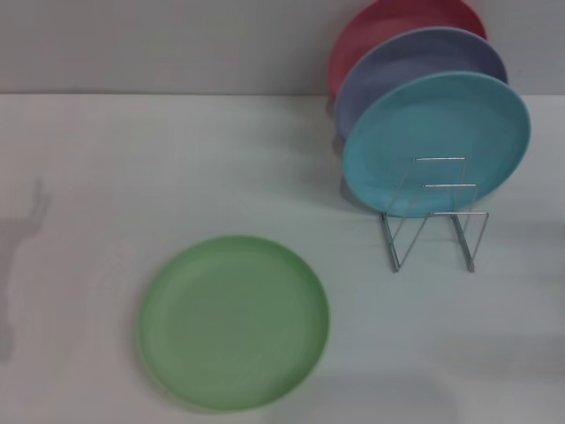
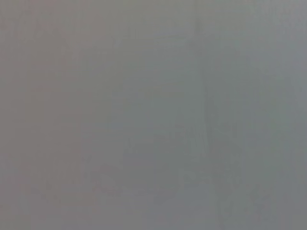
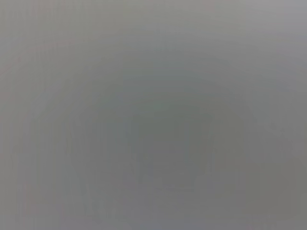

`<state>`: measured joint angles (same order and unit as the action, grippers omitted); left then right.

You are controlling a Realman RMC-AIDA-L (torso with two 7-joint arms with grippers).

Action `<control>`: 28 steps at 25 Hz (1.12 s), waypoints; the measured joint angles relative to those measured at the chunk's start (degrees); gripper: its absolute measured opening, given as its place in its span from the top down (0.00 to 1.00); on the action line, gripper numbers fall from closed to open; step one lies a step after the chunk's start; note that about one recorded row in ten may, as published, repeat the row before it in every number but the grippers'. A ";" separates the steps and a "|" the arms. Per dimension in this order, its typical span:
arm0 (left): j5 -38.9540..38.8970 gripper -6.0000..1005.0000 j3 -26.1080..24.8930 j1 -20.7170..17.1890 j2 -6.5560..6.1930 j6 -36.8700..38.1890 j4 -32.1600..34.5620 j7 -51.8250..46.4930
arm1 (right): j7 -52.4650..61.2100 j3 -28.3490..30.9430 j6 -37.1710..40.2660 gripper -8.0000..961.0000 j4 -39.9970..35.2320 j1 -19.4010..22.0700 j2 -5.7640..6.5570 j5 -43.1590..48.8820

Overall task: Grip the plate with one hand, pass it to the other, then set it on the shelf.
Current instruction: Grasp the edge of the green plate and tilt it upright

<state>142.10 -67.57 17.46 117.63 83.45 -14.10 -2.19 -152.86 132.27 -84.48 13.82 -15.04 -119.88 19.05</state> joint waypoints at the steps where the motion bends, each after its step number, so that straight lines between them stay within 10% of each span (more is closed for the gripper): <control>1: 0.00 0.20 0.00 0.00 0.00 0.00 0.00 0.00 | 0.00 0.00 0.00 0.13 0.00 0.00 0.00 0.00; 8: 7.25 0.21 -1.53 -3.46 -6.65 -24.51 -21.43 -1.18 | 0.10 0.00 0.39 0.13 -0.38 -0.33 0.00 0.11; 12: 14.16 0.22 -7.09 -9.38 -10.38 -60.03 -49.10 -2.54 | 0.16 0.00 0.42 0.13 -0.38 -0.31 0.00 0.11; 16: 19.17 0.22 -12.68 -11.26 -8.65 -84.64 -64.03 1.12 | 0.17 0.00 0.47 0.13 -0.37 -0.54 0.00 0.11; 22: 13.28 0.23 -27.06 -8.44 -0.01 -129.40 -83.42 16.63 | 0.19 0.01 1.07 0.13 -0.43 -1.42 0.14 0.16; 28: 0.46 0.24 -32.22 -5.24 -0.05 -146.39 -85.97 23.16 | -0.18 0.00 1.99 0.13 -1.02 -2.10 0.25 0.20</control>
<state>142.56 -99.79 12.22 117.58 -62.94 -100.07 20.97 -153.04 132.27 -82.49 12.80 -17.14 -119.63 19.25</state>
